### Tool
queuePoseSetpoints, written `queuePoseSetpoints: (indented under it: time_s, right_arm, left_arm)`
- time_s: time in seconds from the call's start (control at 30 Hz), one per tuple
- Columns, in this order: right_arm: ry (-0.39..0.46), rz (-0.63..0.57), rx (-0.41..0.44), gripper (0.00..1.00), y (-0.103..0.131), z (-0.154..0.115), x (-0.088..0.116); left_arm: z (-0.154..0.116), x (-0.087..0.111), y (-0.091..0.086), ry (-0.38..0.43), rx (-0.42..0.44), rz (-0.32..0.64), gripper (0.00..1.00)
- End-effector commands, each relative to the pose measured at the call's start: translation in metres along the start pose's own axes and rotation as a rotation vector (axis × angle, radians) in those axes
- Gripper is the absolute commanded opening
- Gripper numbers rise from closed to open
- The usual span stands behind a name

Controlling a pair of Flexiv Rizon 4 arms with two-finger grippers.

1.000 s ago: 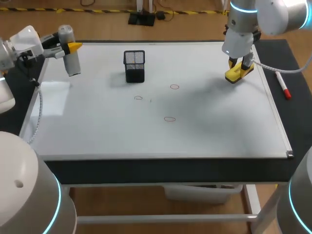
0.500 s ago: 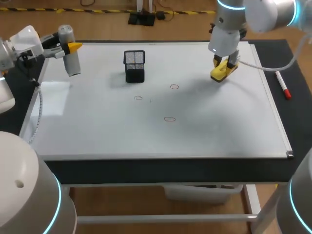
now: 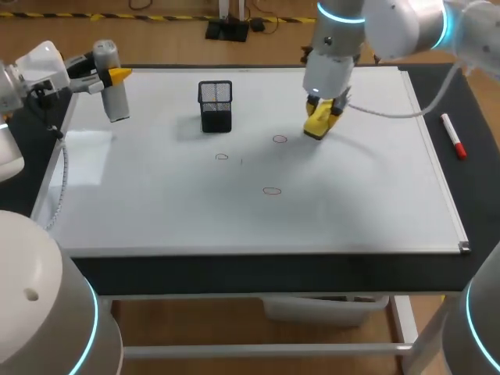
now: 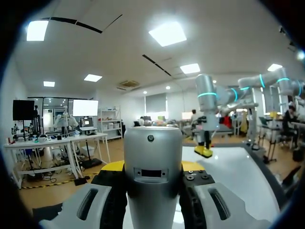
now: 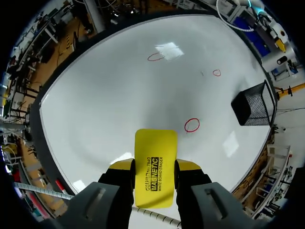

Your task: Pick up the inspection probe, press it on each red-marked spot on the whiteboard one by one, put down the probe, pick up the eraser, and wipe off all the red marks.

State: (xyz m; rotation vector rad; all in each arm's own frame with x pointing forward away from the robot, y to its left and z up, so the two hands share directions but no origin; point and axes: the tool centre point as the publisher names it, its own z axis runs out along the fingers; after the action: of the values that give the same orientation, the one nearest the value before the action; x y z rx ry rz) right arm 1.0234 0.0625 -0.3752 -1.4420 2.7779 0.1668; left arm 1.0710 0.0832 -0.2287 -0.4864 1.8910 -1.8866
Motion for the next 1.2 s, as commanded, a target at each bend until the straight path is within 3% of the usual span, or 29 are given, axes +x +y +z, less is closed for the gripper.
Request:
queuePoseSetpoints:
  time_s: [0.03,0.63,0.9,1.2]
  right_arm:
    - [0.01,-0.031,0.0,0.0,0.014,0.003,-0.02]
    - [-0.031,-0.249,-0.053,0.0,0.09,0.014,-0.102]
    - [0.031,-0.359,-0.108,0.0,0.108,0.023,-0.111]
    - [0.031,-0.359,-0.108,0.0,0.108,0.023,-0.111]
  left_arm:
    - [0.0,0.001,-0.001,-0.002,0.0,0.002,0.0]
    - [0.0,0.001,-0.001,-0.002,0.0,0.002,0.0]
    - [0.0,0.001,-0.001,-0.002,0.0,0.002,0.0]
    - [0.0,0.001,-0.001,-0.002,0.0,0.002,0.0]
